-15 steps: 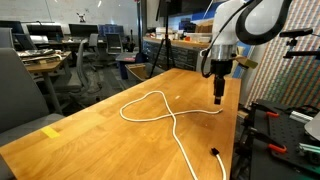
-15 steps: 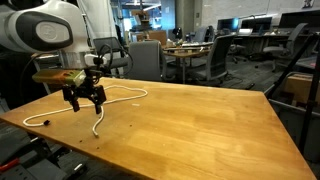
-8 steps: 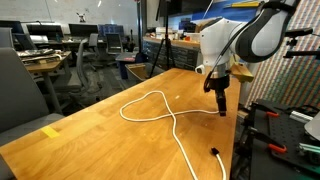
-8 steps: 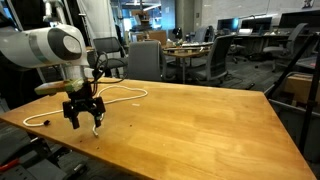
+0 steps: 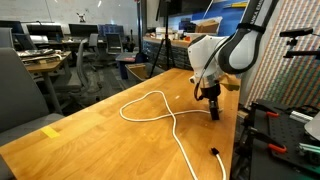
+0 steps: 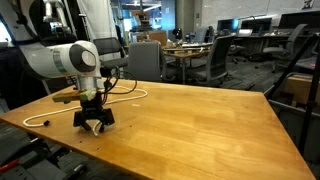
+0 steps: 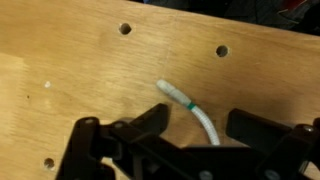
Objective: Form a loose knot using the white rope
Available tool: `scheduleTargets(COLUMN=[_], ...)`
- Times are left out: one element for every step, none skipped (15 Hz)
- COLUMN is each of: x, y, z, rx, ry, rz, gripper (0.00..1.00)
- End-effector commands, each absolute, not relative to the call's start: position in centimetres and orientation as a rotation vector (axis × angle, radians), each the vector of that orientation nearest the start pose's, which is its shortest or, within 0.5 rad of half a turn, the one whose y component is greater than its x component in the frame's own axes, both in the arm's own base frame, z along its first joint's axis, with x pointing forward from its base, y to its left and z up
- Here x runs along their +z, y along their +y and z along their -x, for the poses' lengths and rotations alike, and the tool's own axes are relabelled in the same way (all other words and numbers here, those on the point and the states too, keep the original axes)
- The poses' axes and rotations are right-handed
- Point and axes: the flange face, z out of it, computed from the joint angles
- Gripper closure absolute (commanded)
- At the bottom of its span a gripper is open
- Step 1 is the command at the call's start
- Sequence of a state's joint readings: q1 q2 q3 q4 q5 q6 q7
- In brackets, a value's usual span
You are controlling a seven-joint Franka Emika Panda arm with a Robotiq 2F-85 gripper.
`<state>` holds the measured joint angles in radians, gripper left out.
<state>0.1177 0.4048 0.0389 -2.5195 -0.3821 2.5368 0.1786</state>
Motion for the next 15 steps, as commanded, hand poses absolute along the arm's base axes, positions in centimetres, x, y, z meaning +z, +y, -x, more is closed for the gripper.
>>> scheduleTargets(x=[10.0,10.4,10.9,11.3,11.8,12.3,13.0,13.5,14.3,15.1,16.0,16.9,17.9,18.8,19.2], y=[6.8,6.7,6.6,6.7,6.6,6.6,6.6,6.5,6.4,6.3,6.1,5.9,5.7,5.4,5.2], z=[-41.4,-41.6,-41.8,-41.9,-42.1,-42.4,-42.6,-42.9,-43.2,-43.5,-43.8,-44.1,-44.3,-44.5,-44.7], rx=[0.563,0.55,0.532,0.514,0.495,0.468,0.44,0.415,0.379,0.345,0.3,0.254,0.211,0.187,0.222], ry=[-0.529,-0.523,-0.516,-0.509,-0.504,-0.499,-0.49,-0.483,-0.473,-0.462,-0.451,-0.44,-0.43,-0.424,-0.427], rz=[3.22,3.219,3.217,3.21,3.204,3.198,3.193,3.187,3.184,3.178,3.175,3.173,3.167,3.154,3.134], gripper=[0.64,0.73,0.79,0.88,0.94,0.98,0.98,1.0,1.0,0.97,0.95,0.95,0.94,0.95,0.7])
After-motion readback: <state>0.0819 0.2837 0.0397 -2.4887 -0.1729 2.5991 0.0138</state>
